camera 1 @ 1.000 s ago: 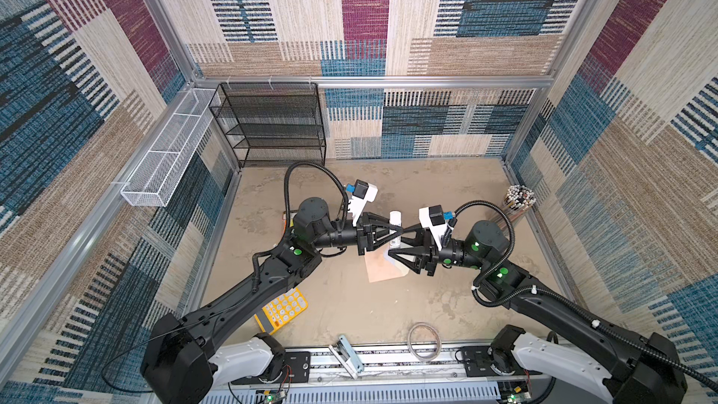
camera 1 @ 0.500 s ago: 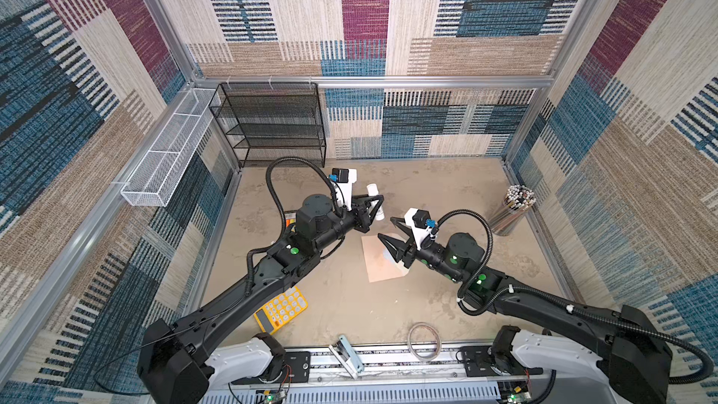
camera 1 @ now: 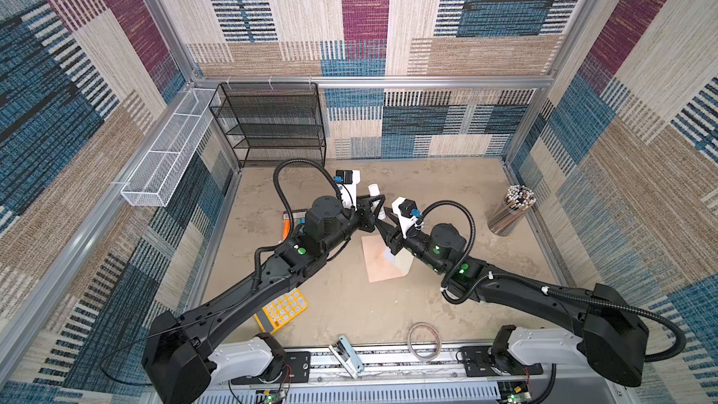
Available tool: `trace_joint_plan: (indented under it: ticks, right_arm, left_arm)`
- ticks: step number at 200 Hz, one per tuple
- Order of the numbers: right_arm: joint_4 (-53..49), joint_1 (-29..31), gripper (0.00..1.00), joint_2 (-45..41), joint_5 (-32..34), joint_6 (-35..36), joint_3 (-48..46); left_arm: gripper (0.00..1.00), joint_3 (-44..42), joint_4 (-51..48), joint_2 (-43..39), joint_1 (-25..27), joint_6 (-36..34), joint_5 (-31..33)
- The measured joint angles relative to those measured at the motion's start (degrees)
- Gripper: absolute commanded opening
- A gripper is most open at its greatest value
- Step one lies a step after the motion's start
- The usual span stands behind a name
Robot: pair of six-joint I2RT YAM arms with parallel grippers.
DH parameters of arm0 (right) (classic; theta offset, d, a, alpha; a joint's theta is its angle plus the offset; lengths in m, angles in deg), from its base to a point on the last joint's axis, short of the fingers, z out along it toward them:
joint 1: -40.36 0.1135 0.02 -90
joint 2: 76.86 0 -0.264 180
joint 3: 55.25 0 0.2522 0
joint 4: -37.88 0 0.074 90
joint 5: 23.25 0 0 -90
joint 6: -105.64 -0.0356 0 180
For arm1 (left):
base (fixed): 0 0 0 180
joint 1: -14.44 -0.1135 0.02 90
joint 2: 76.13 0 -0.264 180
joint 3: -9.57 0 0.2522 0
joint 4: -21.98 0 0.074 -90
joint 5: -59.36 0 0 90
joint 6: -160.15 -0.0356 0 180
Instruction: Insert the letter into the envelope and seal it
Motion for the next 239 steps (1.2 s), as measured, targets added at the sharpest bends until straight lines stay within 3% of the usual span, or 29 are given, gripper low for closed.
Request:
trace_joint_plan:
  ticks: [85, 136, 157, 181, 199, 239]
  right_arm:
    - [-0.9, 0.0, 0.14, 0.2, -0.1, -0.8, 0.6]
    - [-5.5, -0.2, 0.08, -1.3, -0.9, -1.2, 0.7]
    - [-7.7, -0.2, 0.13, -2.8, -2.3, -1.8, 0.7]
    - [-10.0, -0.1, 0.34, -4.8, -5.0, -2.0, 0.8]
    - [-10.4, 0.0, 0.43, -6.1, -6.5, -2.0, 0.8]
    - [-10.0, 0.0, 0.48, -7.0, -8.1, -2.9, 0.3]
  left_arm:
    - [0.0, -0.8, 1.8, 0.0, 0.2, -0.4, 0.6]
    - [0.0, -1.5, 3.3, -0.1, 0.3, -0.4, -0.2]
    - [0.0, -2.1, 3.5, -0.6, 0.3, -0.4, -1.9]
    - [0.0, -3.3, 4.1, -1.8, 0.3, -0.4, -3.2]
    - [0.0, -4.2, 3.3, -2.7, 0.3, -0.4, -3.3]
    - [0.0, -3.8, 1.5, -3.0, 0.5, -0.5, -3.2]
